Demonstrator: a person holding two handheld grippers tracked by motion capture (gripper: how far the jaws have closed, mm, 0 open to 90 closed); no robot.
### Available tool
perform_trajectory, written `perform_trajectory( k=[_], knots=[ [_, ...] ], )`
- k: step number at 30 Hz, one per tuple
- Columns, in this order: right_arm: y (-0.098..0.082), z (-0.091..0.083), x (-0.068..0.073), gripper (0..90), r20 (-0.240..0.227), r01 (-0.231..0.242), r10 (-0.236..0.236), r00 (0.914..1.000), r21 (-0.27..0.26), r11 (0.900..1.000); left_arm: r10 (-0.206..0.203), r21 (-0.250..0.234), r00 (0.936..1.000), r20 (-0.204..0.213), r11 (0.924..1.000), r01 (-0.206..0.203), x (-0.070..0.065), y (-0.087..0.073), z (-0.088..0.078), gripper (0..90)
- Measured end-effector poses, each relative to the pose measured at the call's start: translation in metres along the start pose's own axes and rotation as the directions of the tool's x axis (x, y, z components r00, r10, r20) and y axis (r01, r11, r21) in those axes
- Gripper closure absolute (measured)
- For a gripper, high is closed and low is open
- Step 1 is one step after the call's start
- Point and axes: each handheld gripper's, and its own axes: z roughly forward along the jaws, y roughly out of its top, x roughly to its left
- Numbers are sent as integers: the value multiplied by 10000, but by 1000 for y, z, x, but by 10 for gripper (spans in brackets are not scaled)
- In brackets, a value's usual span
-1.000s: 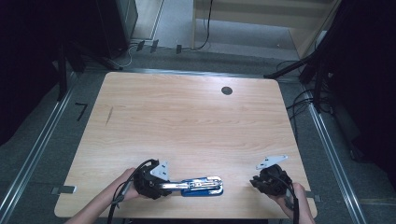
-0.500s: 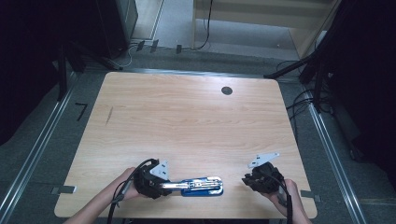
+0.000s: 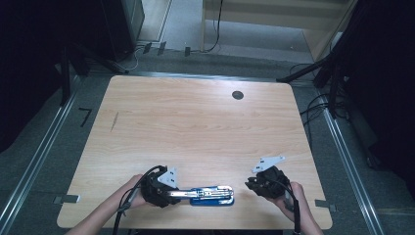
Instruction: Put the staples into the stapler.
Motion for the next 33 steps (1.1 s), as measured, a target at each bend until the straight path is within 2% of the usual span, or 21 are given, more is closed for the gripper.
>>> perform_trajectory(
  k=[4, 8, 13, 16, 17, 24, 27, 28, 29, 30, 31, 33],
  knots=[
    [7, 3, 1, 799, -73, 104, -105, 9999, -54, 9999, -38, -69, 10000, 18, 10000, 38, 1, -1, 0, 606],
    [20, 9, 6, 799, -130, 421, -423, 9990, -115, 9990, -28, -76, 10000, 25, 10000, 29, 2, -1, 0, 603],
    [26, 10, 6, 798, -256, 546, -555, 9981, -336, 9979, -17, -81, 10000, 12, 10000, 17, 2, -1, 0, 613],
    [30, 14, 10, 799, -308, 635, -645, 9974, -328, 9974, 35, -44, 10000, 1, 10000, -35, 3, 0, 0, 612],
    [33, 17, 12, 799, -319, 816, -828, 9961, -364, 9960, 6, -14, 10000, -6, 10000, -6, 3, 0, 0, 611],
    [41, 19, 19, 798, -434, 1020, -1045, 9936, -558, 9932, -53, -56, 10000, 66, 10000, 53, 5, 0, 0, 608],
    [44, 21, 24, 798, -591, 1341, -1383, 9886, -693, 9885, -53, 12, 10000, 74, 10000, 53, 6, 1, 0, 607],
    [46, 22, 27, 799, -763, 1610, -1672, 9830, -816, 9836, -92, -7, 9999, 53, 10000, 92, 6, 1, 0, 605],
    [46, 22, 27, 799, -763, 1610, -1672, 9830, -816, 9836, -92, -7, 9999, 53, 10000, 92, 6, 1, 0, 604],
    [47, 23, 31, 799, -852, 1877, -1945, 9772, -819, 9788, -165, -22, 9999, 51, 9999, 165, 6, 1, 0, 603],
    [47, 23, 31, 799, -852, 1877, -1945, 9772, -819, 9788, -178, -32, 9998, 40, 9998, 178, 6, 1, 0, 603],
    [49, 26, 34, 798, -983, 2133, -2210, 9703, -824, 9735, -194, -48, 9998, 34, 9998, 194, 6, 1, 1, 602]
  ],
)
